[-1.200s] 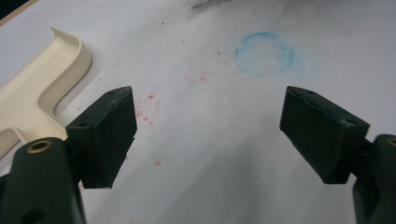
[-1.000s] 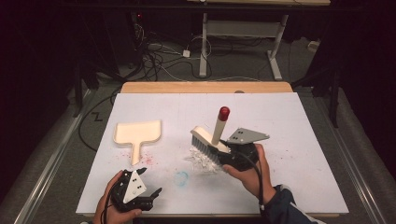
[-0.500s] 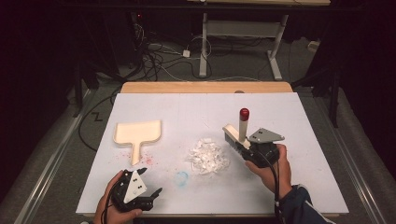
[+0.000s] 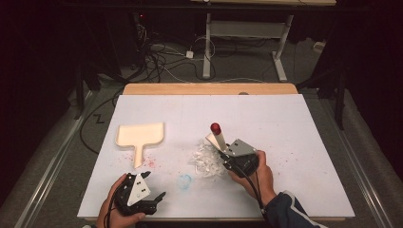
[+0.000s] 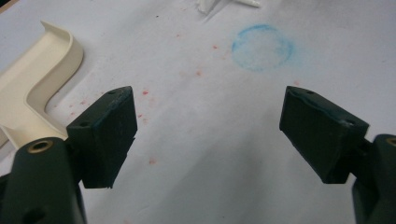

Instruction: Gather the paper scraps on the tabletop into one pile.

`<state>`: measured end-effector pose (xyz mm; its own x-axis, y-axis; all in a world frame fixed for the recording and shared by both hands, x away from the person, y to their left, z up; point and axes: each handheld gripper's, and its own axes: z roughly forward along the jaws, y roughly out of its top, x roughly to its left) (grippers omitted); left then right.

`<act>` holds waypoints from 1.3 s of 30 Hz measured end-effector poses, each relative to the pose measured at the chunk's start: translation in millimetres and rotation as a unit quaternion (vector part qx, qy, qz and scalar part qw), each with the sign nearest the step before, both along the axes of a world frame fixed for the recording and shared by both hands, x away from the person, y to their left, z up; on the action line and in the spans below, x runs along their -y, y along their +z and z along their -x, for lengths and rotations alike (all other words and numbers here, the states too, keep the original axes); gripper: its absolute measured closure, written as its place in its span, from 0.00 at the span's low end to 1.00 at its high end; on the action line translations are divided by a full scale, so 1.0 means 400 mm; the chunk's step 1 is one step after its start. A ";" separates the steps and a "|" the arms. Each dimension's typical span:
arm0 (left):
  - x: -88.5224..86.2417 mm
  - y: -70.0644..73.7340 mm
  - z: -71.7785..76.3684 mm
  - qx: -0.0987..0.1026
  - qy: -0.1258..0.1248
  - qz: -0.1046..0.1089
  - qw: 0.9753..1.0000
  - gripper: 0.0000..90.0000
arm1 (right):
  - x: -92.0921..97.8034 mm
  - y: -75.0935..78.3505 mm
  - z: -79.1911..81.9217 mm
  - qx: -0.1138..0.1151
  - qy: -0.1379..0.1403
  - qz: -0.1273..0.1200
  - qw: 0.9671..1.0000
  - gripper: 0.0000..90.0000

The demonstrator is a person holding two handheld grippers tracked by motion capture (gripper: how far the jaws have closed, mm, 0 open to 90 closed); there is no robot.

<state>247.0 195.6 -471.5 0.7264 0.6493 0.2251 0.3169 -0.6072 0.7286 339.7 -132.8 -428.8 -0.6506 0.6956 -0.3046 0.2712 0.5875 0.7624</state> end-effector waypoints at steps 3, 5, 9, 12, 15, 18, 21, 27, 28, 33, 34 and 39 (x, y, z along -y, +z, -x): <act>-0.003 0.003 -0.001 0.001 0.004 0.008 1.000 0.20 | 0.020 0.022 -0.018 -0.001 0.001 -0.012 1.000 0.75; -0.004 0.004 0.000 0.002 0.004 0.010 1.000 0.20 | 0.042 0.042 -0.040 0.000 -0.002 -0.020 1.000 0.75; -0.007 0.003 -0.009 0.001 0.003 0.010 1.000 0.20 | 0.073 0.077 -0.097 -0.004 0.004 -0.051 0.999 0.75; -0.003 -0.001 -0.012 -0.006 0.002 0.011 1.000 0.20 | 0.065 0.080 -0.145 0.022 0.021 -0.036 0.999 0.75; 0.000 0.000 -0.013 0.000 -0.003 0.006 1.000 0.20 | 0.048 0.058 -0.204 0.040 0.036 -0.019 0.998 0.75; 0.000 -0.001 -0.013 -0.002 -0.004 0.006 1.000 0.20 | 0.026 0.016 -0.262 0.035 0.040 0.006 0.999 0.75; -0.002 -0.004 -0.013 -0.005 -0.004 0.003 1.000 0.20 | 0.018 -0.019 -0.292 0.025 0.060 -0.004 0.998 0.75; -0.005 -0.006 -0.013 -0.009 -0.002 0.004 1.000 0.20 | -0.004 -0.031 -0.297 0.008 0.120 -0.022 0.993 0.75; -0.005 -0.006 -0.013 -0.010 -0.001 0.006 1.000 0.20 | -0.004 -0.031 -0.290 0.005 0.135 -0.024 0.991 0.75; -0.003 -0.005 -0.007 -0.008 -0.004 -0.002 1.000 0.21 | 0.004 -0.020 -0.229 -0.025 0.237 -0.046 0.970 0.75; -0.003 -0.005 -0.006 -0.007 -0.004 -0.002 1.000 0.21 | 0.005 -0.021 -0.217 -0.025 0.249 -0.037 0.967 0.75; -0.001 -0.002 0.000 -0.003 -0.008 0.000 1.000 0.21 | 0.031 -0.016 -0.179 -0.023 0.266 -0.031 0.963 0.75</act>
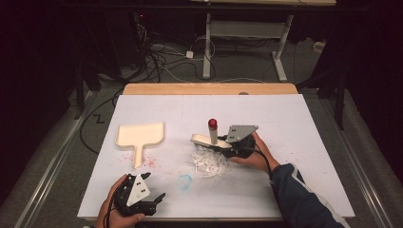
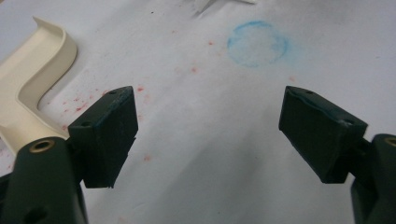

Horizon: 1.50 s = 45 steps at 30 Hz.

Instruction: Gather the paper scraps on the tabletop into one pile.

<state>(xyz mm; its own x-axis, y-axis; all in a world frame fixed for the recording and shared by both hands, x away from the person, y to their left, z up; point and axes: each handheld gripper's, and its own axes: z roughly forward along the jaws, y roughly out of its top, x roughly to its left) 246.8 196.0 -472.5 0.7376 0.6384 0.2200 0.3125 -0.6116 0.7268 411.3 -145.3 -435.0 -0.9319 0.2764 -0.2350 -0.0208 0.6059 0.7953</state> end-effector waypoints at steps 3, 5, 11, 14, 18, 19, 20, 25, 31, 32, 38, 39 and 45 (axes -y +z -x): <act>0.001 0.000 -0.002 -0.002 -0.002 -0.001 1.000 0.21 | 0.018 0.008 0.013 0.006 -0.010 -0.011 1.000 0.75; 0.004 -0.001 -0.005 -0.003 -0.003 -0.003 1.000 0.21 | 0.028 0.014 0.020 0.014 -0.017 -0.019 1.000 0.75; 0.012 -0.004 -0.008 -0.005 -0.007 -0.003 1.000 0.21 | 0.058 0.040 0.035 0.030 -0.047 -0.037 0.998 0.75; 0.014 -0.005 -0.009 -0.006 -0.009 -0.005 1.000 0.21 | 0.078 0.057 0.047 0.035 -0.063 -0.047 0.996 0.75; 0.015 -0.005 -0.010 -0.006 -0.009 -0.006 1.000 0.21 | 0.108 0.081 0.065 0.043 -0.088 -0.053 0.994 0.74; 0.015 -0.005 -0.010 -0.006 -0.009 -0.005 1.000 0.21 | 0.117 0.088 0.070 0.041 -0.095 -0.055 0.993 0.74; 0.016 -0.004 -0.010 -0.005 -0.009 -0.007 1.000 0.21 | 0.126 0.094 0.076 0.040 -0.101 -0.057 0.992 0.74; 0.019 -0.001 -0.008 -0.003 -0.010 -0.009 1.000 0.21 | 0.168 0.121 0.113 0.042 -0.117 -0.066 0.990 0.75; 0.019 0.001 -0.004 -0.003 -0.011 -0.009 1.000 0.21 | 0.219 0.147 0.172 0.033 -0.147 -0.060 0.987 0.75; 0.018 0.001 -0.004 -0.002 -0.010 -0.009 1.000 0.21 | 0.229 0.150 0.184 0.031 -0.149 -0.058 0.987 0.75; 0.018 0.001 -0.005 -0.001 -0.010 -0.010 1.000 0.21 | 0.287 0.152 0.256 -0.013 -0.150 -0.036 0.988 0.75; 0.018 0.002 -0.005 -0.001 -0.010 -0.010 1.000 0.21 | 0.295 0.149 0.267 -0.026 -0.149 -0.030 0.988 0.75; 0.024 0.003 -0.011 -0.002 -0.012 -0.009 1.000 0.21 | 0.339 0.127 0.298 -0.121 -0.133 0.006 0.984 0.75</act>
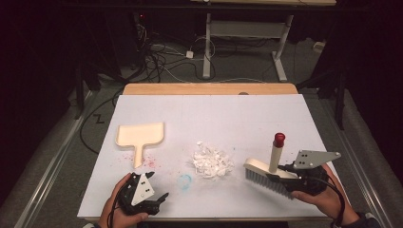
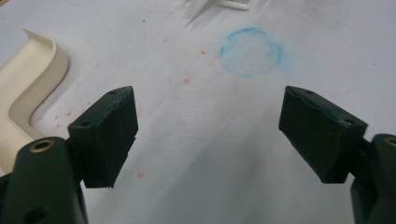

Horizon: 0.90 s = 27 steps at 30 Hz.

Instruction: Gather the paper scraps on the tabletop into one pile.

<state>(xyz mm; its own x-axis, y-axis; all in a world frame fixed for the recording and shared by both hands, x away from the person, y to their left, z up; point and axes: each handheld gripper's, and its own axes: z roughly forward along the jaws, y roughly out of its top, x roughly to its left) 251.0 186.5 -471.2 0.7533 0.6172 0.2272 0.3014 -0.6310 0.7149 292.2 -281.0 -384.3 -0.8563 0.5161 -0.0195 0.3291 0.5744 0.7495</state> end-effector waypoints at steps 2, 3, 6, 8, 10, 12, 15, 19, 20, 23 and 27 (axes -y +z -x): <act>0.003 0.000 -0.003 -0.001 -0.001 -0.001 1.000 0.21 | 0.008 -0.010 -0.006 -0.034 0.000 0.007 0.999 0.75; 0.005 0.000 -0.005 0.003 -0.002 -0.001 1.000 0.21 | 0.010 -0.014 -0.012 -0.051 -0.008 0.014 0.999 0.75; 0.008 -0.001 -0.011 0.001 -0.005 -0.002 1.000 0.21 | 0.016 -0.032 -0.037 -0.090 -0.017 0.015 0.996 0.75; 0.009 -0.003 -0.014 -0.001 -0.006 -0.003 1.000 0.21 | 0.020 -0.039 -0.060 -0.104 -0.021 0.022 0.994 0.75; 0.009 -0.003 -0.016 -0.004 -0.007 -0.001 1.000 0.21 | 0.027 -0.043 -0.086 -0.105 -0.031 0.023 0.994 0.74; 0.009 -0.002 -0.018 -0.005 -0.006 0.004 1.000 0.21 | 0.030 -0.045 -0.111 -0.110 -0.031 0.031 0.993 0.72; 0.013 -0.004 -0.018 -0.006 -0.007 0.000 1.000 0.21 | 0.026 -0.052 -0.145 -0.107 -0.036 0.060 0.992 0.68; 0.016 -0.007 -0.019 -0.011 -0.007 -0.003 1.000 0.21 | 0.019 -0.061 -0.193 -0.116 -0.025 0.080 0.990 0.66; 0.015 -0.007 -0.021 -0.008 -0.007 -0.005 1.000 0.21 | 0.016 -0.062 -0.205 -0.121 -0.023 0.084 0.989 0.65; 0.015 -0.008 -0.023 -0.009 -0.007 -0.006 1.000 0.21 | 0.002 -0.064 -0.240 -0.123 -0.026 0.112 0.986 0.59; 0.015 -0.011 -0.022 -0.016 -0.009 -0.006 1.000 0.21 | -0.008 -0.066 -0.281 -0.129 -0.012 0.139 0.982 0.56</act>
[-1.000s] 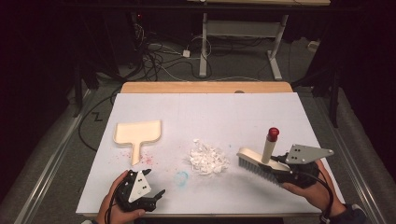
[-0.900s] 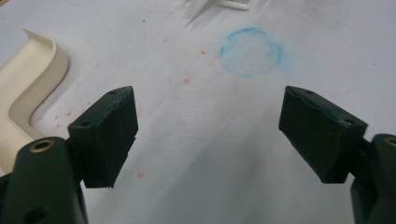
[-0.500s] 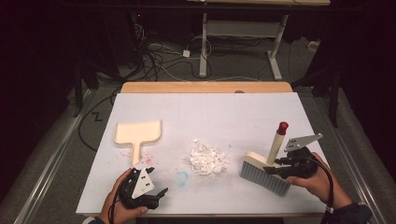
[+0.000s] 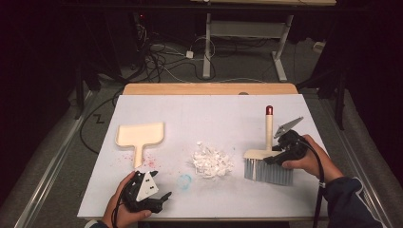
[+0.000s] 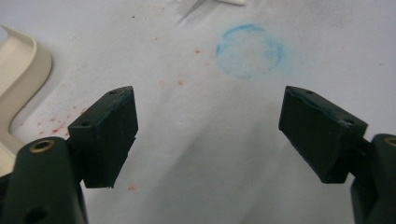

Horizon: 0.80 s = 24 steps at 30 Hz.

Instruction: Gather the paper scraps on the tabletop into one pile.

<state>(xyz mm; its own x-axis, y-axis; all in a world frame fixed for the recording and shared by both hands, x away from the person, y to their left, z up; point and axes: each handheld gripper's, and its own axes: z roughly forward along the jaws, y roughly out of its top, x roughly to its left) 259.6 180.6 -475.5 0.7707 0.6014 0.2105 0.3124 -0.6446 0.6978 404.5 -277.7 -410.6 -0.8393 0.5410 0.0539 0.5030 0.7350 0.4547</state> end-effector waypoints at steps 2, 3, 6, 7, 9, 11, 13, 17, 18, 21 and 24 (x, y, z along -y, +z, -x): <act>-0.001 -0.001 0.000 -0.003 0.000 0.001 1.000 0.21 | 0.003 -0.001 -0.017 -0.006 0.013 -0.001 1.000 0.55; 0.000 -0.002 -0.001 -0.004 0.000 -0.001 1.000 0.21 | 0.004 -0.001 -0.025 -0.010 0.018 0.003 1.000 0.55; 0.002 -0.002 0.000 -0.004 -0.003 -0.003 1.000 0.21 | 0.001 0.000 -0.045 -0.003 0.038 0.042 0.998 0.51; 0.003 -0.003 0.000 -0.005 -0.003 -0.004 1.000 0.21 | -0.001 -0.002 -0.052 -0.005 0.044 0.058 0.997 0.50; 0.004 -0.003 0.000 -0.005 -0.005 -0.005 1.000 0.21 | -0.003 -0.007 -0.066 -0.005 0.052 0.091 0.994 0.50; 0.004 -0.004 -0.001 -0.006 -0.006 -0.006 1.000 0.21 | -0.003 -0.010 -0.073 0.005 0.041 0.101 0.994 0.58; 0.004 -0.005 -0.002 -0.007 -0.006 -0.006 1.000 0.21 | 0.001 -0.004 -0.073 0.036 0.035 0.101 0.994 0.61; 0.005 -0.004 -0.001 -0.005 -0.008 -0.007 1.000 0.21 | 0.007 0.002 -0.063 0.070 0.009 0.075 0.995 0.61; 0.005 -0.004 -0.001 -0.005 -0.007 -0.007 1.000 0.21 | 0.009 0.003 -0.058 0.082 0.005 0.066 0.994 0.61; 0.002 -0.003 -0.002 -0.003 -0.005 -0.006 1.000 0.21 | 0.016 0.007 -0.037 0.121 -0.011 0.024 0.992 0.57; 0.002 -0.002 -0.003 -0.002 -0.005 -0.006 1.000 0.21 | 0.022 0.014 -0.011 0.151 -0.032 -0.014 0.988 0.55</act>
